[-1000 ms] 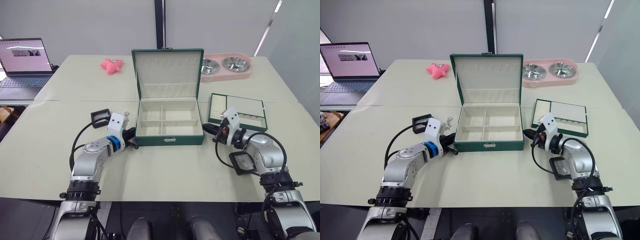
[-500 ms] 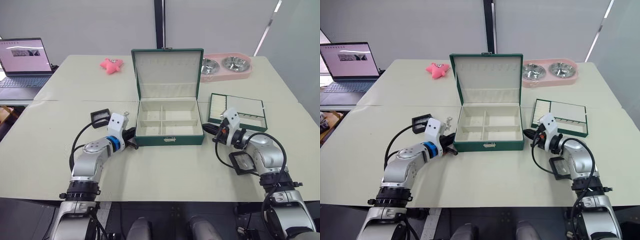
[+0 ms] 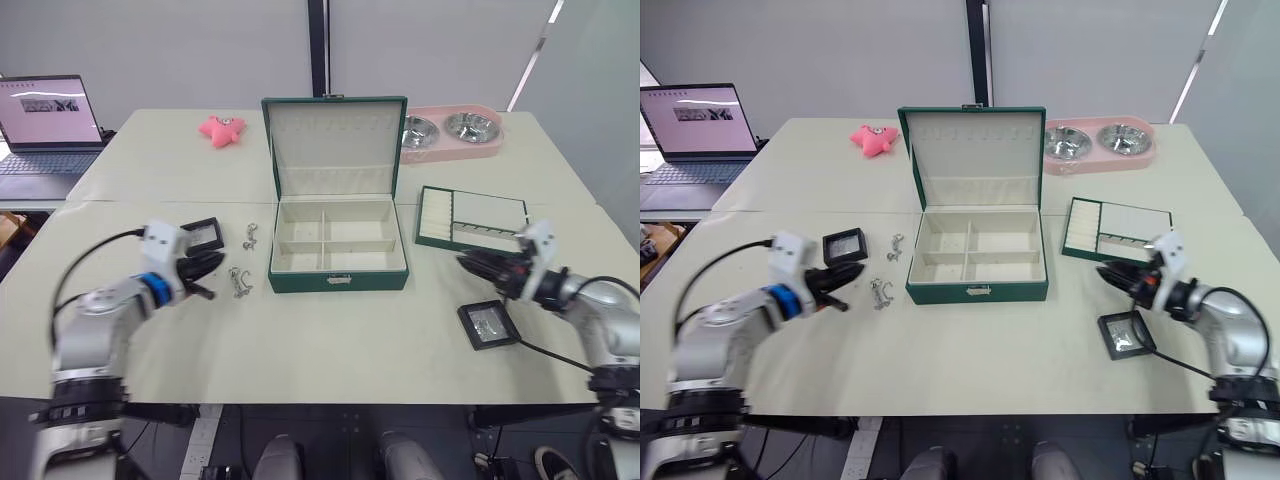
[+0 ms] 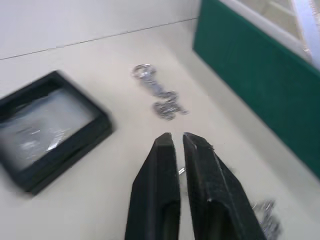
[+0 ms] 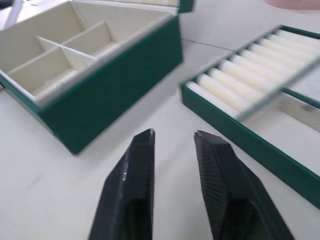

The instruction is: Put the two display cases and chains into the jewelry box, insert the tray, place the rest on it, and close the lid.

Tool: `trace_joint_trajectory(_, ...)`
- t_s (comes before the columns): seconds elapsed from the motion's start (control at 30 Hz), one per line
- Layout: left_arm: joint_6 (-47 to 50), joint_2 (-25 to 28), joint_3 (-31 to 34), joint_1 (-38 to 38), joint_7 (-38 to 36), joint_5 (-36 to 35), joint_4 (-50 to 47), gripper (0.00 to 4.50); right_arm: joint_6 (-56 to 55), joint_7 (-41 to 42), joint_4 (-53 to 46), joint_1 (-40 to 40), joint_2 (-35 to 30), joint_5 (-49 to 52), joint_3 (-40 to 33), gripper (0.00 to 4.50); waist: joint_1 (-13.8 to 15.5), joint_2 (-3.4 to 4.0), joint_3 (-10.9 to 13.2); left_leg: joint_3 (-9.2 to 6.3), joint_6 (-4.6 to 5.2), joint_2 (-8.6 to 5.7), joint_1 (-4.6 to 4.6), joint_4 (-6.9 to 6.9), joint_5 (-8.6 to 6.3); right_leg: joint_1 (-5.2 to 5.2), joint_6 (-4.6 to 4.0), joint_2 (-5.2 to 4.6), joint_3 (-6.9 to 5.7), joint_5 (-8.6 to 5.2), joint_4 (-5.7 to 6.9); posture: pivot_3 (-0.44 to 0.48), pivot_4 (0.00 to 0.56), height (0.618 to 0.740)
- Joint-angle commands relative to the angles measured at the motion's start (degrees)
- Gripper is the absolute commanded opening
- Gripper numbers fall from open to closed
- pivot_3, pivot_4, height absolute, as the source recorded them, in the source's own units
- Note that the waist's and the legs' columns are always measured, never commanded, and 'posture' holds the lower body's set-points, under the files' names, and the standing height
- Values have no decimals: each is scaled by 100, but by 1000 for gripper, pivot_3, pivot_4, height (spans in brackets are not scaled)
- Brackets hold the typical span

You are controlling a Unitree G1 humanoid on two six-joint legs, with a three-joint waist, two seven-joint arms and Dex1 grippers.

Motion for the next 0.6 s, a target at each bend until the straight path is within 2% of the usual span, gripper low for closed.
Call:
trace_joint_trajectory(0.03, -155, 489, 535, 331, -311, -105, 201, 1531, -145, 264, 111, 218, -521, 115, -469, 2374, 0, 0, 0, 0, 0, 0, 2, 0, 0, 2, 0, 0, 0, 0, 0, 0, 150, 740)
trace_joint_trajectory(0.27, -839, 1282, 1023, 895, -451, 167, 1237, 3765, -630, 362, 889, 641, -1088, -11, -911, 4493, 1, -2, 2, 0, 1, 2, 4, -2, 0, 2, 0, 3, 0, -1, -1, 0, 150, 740)
trace_joint_trajectory(0.33, -996, 1372, 1121, 960, -502, 156, 1499, 4407, -768, 365, 1086, 702, -1120, -15, -953, 4500, 1, -2, 2, 1, 0, 2, 3, -2, 0, 2, 0, 3, 0, -1, -2, 0, 150, 740)
trace_joint_trajectory(0.6, -1374, 1368, 1422, 1311, -367, 108, 1954, 4462, -1207, 330, 1623, 779, -1155, -84, -965, 4500, -9, 0, 3, 5, 0, 3, 4, -3, 0, 1, 0, 3, 2, -1, 0, 0, 150, 740)
